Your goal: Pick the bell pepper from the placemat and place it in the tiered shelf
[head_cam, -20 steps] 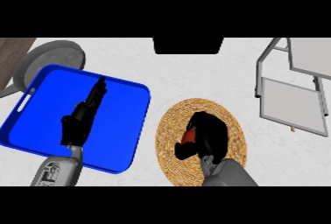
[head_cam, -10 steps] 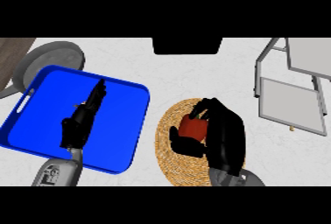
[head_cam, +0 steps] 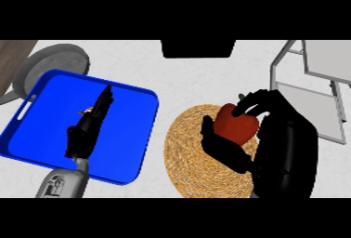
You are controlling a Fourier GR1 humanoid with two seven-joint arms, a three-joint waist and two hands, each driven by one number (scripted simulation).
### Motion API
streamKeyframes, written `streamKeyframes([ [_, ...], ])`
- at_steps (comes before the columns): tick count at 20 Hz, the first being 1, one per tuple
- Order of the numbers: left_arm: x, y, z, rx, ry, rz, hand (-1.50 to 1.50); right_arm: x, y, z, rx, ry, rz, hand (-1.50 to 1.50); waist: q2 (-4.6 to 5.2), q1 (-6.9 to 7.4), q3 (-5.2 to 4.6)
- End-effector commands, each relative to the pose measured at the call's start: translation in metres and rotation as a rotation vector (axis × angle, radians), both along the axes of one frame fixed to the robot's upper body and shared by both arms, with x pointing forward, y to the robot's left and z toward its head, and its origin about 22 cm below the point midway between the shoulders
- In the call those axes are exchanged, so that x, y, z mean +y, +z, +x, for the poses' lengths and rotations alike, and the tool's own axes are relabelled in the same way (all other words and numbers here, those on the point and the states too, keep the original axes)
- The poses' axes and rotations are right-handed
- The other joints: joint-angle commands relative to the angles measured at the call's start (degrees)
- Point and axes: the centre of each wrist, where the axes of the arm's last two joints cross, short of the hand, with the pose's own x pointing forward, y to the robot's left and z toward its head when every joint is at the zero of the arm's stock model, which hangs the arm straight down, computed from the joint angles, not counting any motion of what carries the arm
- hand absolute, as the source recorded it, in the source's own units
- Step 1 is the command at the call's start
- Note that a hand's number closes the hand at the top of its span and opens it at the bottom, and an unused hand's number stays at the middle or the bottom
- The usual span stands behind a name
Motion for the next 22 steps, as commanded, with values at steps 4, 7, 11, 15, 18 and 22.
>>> streamKeyframes([
  [4,0.003,0.009,-0.004,0.000,-0.009,0.010,0.00,-0.015,0.045,-0.002,-0.028,-0.236,-0.007,1.50,0.04,0.50,0.04],
  [7,-0.015,-0.008,-0.006,-0.005,-0.004,-0.003,0.00,-0.032,0.074,0.010,-0.057,-0.290,-0.070,1.50,0.11,0.25,-0.02],
  [11,-0.020,0.003,0.001,0.003,-0.011,-0.008,0.00,-0.042,0.097,0.011,-0.084,-0.309,-0.063,1.50,0.15,0.29,0.03],
  [15,-0.004,0.015,0.007,-0.016,-0.005,-0.006,0.00,-0.048,0.101,0.024,-0.090,-0.367,-0.079,1.50,0.19,0.51,0.04],
  [18,0.000,0.010,0.007,-0.008,0.011,0.006,0.00,-0.070,0.128,0.026,-0.123,-0.394,-0.094,1.50,0.14,0.39,0.04],
  [22,-0.003,0.003,0.003,-0.007,-0.009,0.003,0.00,-0.102,0.132,0.051,-0.137,-0.428,-0.108,1.50,0.30,0.62,0.07],
])
